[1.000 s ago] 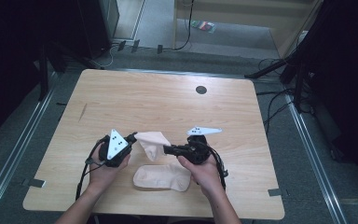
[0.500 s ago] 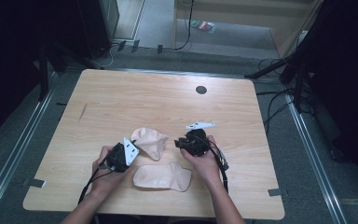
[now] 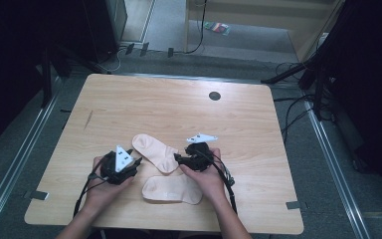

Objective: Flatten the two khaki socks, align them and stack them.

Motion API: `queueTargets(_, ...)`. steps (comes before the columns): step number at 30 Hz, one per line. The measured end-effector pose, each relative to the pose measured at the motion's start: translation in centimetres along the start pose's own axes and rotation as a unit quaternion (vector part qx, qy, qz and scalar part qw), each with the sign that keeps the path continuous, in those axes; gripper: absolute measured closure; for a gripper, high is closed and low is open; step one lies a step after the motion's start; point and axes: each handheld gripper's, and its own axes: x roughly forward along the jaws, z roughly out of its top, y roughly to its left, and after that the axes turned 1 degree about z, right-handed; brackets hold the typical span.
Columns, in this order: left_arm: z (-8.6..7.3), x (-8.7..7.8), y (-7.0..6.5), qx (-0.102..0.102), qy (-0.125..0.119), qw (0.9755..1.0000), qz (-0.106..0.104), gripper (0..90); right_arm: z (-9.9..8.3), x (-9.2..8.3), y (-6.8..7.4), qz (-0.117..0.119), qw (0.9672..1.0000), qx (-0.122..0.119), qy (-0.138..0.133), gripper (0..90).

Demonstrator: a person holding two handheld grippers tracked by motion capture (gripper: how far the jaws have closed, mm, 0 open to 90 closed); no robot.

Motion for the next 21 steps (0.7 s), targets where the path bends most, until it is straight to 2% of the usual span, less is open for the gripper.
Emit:
queueTargets(1,0.0,-0.2,0.7,-0.021,-0.009,0.9997,-0.005,54.6,-0.1,0.2,0.1,0.0,1.0,0.0,0.008,50.4)
queueTargets(3,0.3,-0.3,2.0,-0.049,-0.021,0.9986,0.007,54.2,-0.4,0.4,0.5,0.0,0.9998,-0.009,0.018,50.5)
queueTargets(5,0.8,-0.1,2.7,-0.05,-0.025,0.9977,0.038,54.9,-0.5,0.8,0.9,-0.006,0.9993,-0.022,0.029,52.8)
queueTargets(7,1.4,0.5,3.4,-0.072,-0.029,0.9962,0.038,55.0,-0.5,1.0,1.3,-0.009,0.9988,-0.019,0.045,56.1)
queueTargets(9,2.0,1.3,4.0,-0.101,-0.03,0.9938,0.036,55.2,-0.5,1.2,1.5,-0.014,0.9983,-0.018,0.053,58.2)
queueTargets(12,2.8,3.0,4.7,-0.125,-0.01,0.9917,0.03,58.1,-0.6,1.4,1.8,-0.022,0.9977,-0.02,0.061,60.6)
queueTargets(15,3.0,4.6,4.9,-0.125,0.031,0.9914,0.021,64.9,-0.7,1.6,1.9,-0.027,0.9966,-0.031,0.072,64.8)
queueTargets(17,2.8,5.2,4.8,-0.122,0.047,0.9913,0.014,72.6,-0.8,1.6,1.9,-0.027,0.9965,-0.037,0.07,69.5)
queueTargets(18,2.8,5.3,4.7,-0.117,0.053,0.9917,0.013,76.1,-0.7,1.6,1.8,-0.027,0.9964,-0.039,0.07,72.5)
queueTargets(20,2.7,5.1,4.1,-0.085,0.061,0.9945,0.011,89.9,-0.8,1.6,1.9,-0.028,0.9961,-0.047,0.068,79.9)
queueTargets(21,2.7,4.9,4.0,-0.084,0.061,0.9946,0.003,90.0,-0.9,1.6,1.9,-0.027,0.996,-0.053,0.066,86.1)
